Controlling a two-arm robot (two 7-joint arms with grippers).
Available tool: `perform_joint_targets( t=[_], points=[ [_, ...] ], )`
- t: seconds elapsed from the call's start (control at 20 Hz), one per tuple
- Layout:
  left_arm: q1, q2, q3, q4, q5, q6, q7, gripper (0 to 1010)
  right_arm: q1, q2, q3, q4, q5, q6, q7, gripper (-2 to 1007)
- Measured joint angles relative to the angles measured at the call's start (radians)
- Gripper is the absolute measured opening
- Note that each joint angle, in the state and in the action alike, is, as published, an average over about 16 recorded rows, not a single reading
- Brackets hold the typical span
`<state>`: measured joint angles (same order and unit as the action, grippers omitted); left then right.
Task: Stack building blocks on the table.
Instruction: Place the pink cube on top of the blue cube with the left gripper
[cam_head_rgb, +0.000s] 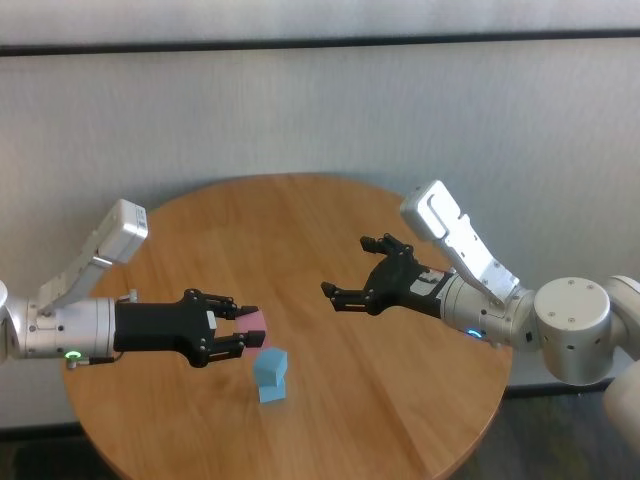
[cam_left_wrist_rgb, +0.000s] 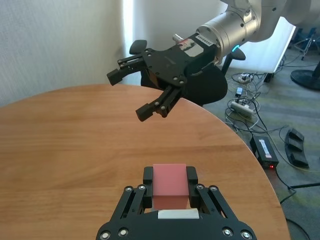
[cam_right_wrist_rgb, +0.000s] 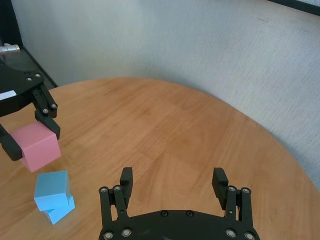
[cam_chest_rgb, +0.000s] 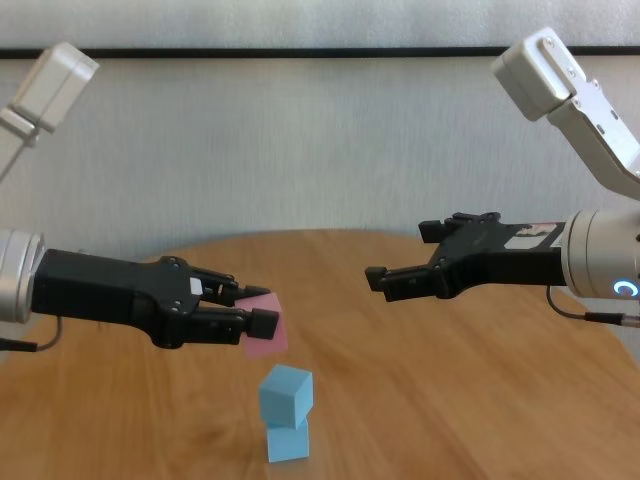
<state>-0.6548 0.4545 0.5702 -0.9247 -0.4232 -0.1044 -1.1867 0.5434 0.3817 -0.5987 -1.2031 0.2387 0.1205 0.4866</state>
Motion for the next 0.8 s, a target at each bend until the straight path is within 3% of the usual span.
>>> perform_joint_targets(
  t=[0.8],
  points=[
    [-0.025, -0.019, 0.054, 0.046, -0.003, -0.032, -0.002, 394, 0.000, 0.000, 0.000, 0.000, 0.000, 0.000, 0.000, 1001]
  ],
)
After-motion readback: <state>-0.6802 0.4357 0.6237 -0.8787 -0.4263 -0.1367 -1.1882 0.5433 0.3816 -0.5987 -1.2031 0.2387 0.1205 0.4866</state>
